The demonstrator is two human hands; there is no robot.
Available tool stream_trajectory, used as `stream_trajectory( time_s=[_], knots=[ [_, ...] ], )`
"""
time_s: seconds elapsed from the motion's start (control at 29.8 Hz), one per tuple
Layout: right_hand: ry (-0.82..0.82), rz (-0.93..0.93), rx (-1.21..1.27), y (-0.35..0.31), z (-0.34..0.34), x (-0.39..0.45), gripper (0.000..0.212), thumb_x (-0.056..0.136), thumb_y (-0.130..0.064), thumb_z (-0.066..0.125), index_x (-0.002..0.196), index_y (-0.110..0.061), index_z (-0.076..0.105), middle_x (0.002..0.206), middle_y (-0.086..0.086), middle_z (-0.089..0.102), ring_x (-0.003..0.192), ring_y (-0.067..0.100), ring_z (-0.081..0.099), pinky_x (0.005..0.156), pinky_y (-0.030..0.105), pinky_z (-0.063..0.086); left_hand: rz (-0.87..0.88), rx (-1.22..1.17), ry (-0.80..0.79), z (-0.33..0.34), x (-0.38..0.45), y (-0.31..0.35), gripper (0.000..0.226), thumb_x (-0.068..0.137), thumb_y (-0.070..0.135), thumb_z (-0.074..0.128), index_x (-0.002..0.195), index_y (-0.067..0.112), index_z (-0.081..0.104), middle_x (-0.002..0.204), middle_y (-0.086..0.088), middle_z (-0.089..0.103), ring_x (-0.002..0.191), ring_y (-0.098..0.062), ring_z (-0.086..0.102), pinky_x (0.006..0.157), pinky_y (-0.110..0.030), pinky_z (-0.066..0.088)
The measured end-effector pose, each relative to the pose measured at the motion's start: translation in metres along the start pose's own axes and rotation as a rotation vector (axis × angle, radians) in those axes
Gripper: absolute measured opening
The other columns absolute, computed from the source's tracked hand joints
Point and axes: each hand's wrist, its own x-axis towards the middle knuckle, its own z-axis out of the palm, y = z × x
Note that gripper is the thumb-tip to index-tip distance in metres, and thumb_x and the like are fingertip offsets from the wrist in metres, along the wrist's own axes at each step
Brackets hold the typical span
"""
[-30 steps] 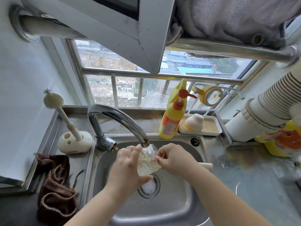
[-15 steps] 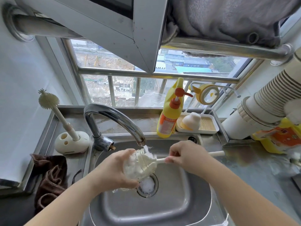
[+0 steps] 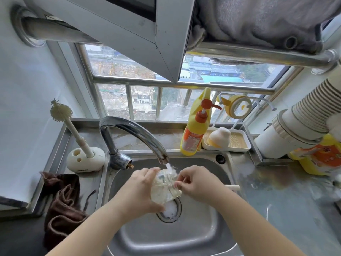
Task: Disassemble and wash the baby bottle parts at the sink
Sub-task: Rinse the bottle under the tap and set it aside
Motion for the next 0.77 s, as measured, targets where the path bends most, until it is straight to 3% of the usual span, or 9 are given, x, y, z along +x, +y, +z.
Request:
stream_trajectory(
  time_s=[0.07, 0.17, 0.27, 0.34, 0.4, 0.47, 0.57, 0.67, 0.77],
  knots=[
    [-0.034, 0.026, 0.221, 0.013, 0.004, -0.001, 0.018, 0.086, -0.039, 0.063, 0.075, -0.025, 0.067, 0.060, -0.011, 0.061, 0.057, 0.004, 0.054, 0.061, 0.029, 0.049, -0.043, -0.250, -0.024, -0.003, -0.003, -0.007, 0.106, 0.050, 0.053, 0.083, 0.139, 0.032, 0.028, 0.131, 0.014, 0.039, 0.120, -0.003, 0.039, 0.104, -0.018, 0.031],
    [-0.060, 0.055, 0.462, 0.024, 0.009, -0.007, 0.022, 0.087, -0.035, 0.064, 0.068, -0.024, 0.065, 0.053, -0.010, 0.061, 0.051, 0.006, 0.047, 0.056, 0.024, 0.041, -0.133, -0.786, -0.080, -0.009, -0.008, -0.017, 0.101, 0.043, 0.056, 0.087, 0.129, 0.036, 0.037, 0.135, 0.008, 0.048, 0.121, -0.007, 0.051, 0.105, -0.029, 0.040],
    [-0.077, 0.052, 0.527, 0.026, 0.007, -0.011, 0.023, 0.086, -0.035, 0.065, 0.069, -0.020, 0.065, 0.053, -0.009, 0.061, 0.050, 0.008, 0.044, 0.054, 0.022, 0.038, -0.169, -1.022, -0.217, -0.010, -0.014, -0.020, 0.098, 0.048, 0.048, 0.088, 0.132, 0.037, 0.038, 0.123, -0.001, 0.064, 0.111, -0.016, 0.062, 0.097, -0.039, 0.048],
    [-0.077, 0.056, 0.500, 0.026, 0.004, -0.012, 0.021, 0.086, -0.033, 0.064, 0.072, -0.018, 0.067, 0.053, -0.009, 0.062, 0.050, 0.007, 0.046, 0.056, 0.021, 0.040, -0.185, -1.045, -0.233, -0.009, -0.015, -0.018, 0.096, 0.050, 0.042, 0.087, 0.132, 0.039, 0.038, 0.119, -0.001, 0.065, 0.108, -0.016, 0.064, 0.092, -0.037, 0.052],
    [-0.048, 0.081, 0.425, 0.029, 0.001, -0.012, 0.020, 0.085, -0.035, 0.065, 0.075, -0.018, 0.069, 0.055, -0.010, 0.062, 0.049, 0.000, 0.048, 0.057, 0.017, 0.041, -0.173, -0.998, -0.181, -0.011, -0.014, -0.014, 0.095, 0.047, 0.041, 0.083, 0.130, 0.044, 0.038, 0.118, 0.003, 0.061, 0.101, -0.003, 0.064, 0.081, -0.019, 0.052],
    [-0.011, 0.123, 0.277, 0.035, -0.004, -0.014, 0.018, 0.084, -0.039, 0.065, 0.075, -0.024, 0.068, 0.057, -0.010, 0.062, 0.050, 0.000, 0.050, 0.055, 0.020, 0.043, -0.205, -0.887, -0.082, -0.014, -0.012, -0.013, 0.088, 0.045, 0.039, 0.080, 0.123, 0.049, 0.040, 0.117, 0.003, 0.054, 0.098, 0.000, 0.061, 0.074, -0.010, 0.047],
    [0.011, 0.216, 0.049, 0.047, -0.009, -0.018, 0.019, 0.085, -0.043, 0.062, 0.073, -0.029, 0.064, 0.066, -0.009, 0.062, 0.060, 0.007, 0.055, 0.059, 0.027, 0.046, -0.199, -0.736, 0.032, -0.015, -0.009, -0.012, 0.080, 0.054, 0.022, 0.085, 0.116, 0.048, 0.042, 0.119, 0.000, 0.049, 0.108, -0.004, 0.052, 0.081, -0.010, 0.039],
    [0.014, 0.307, -0.081, 0.057, -0.009, -0.025, 0.021, 0.086, -0.048, 0.058, 0.078, -0.029, 0.063, 0.071, -0.010, 0.060, 0.065, 0.008, 0.056, 0.058, 0.025, 0.043, -0.155, -0.605, 0.109, -0.012, -0.008, -0.010, 0.079, 0.044, 0.035, 0.082, 0.111, 0.055, 0.045, 0.121, 0.006, 0.045, 0.110, 0.001, 0.048, 0.087, -0.013, 0.041],
    [0.043, 0.369, -0.084, 0.066, -0.007, -0.033, 0.023, 0.086, -0.049, 0.057, 0.080, -0.028, 0.062, 0.075, -0.011, 0.061, 0.072, 0.010, 0.058, 0.064, 0.027, 0.045, -0.139, -0.584, 0.155, -0.005, -0.001, -0.007, 0.080, 0.038, 0.047, 0.082, 0.105, 0.064, 0.043, 0.121, 0.009, 0.050, 0.115, -0.006, 0.051, 0.101, -0.028, 0.042]
  ],
)
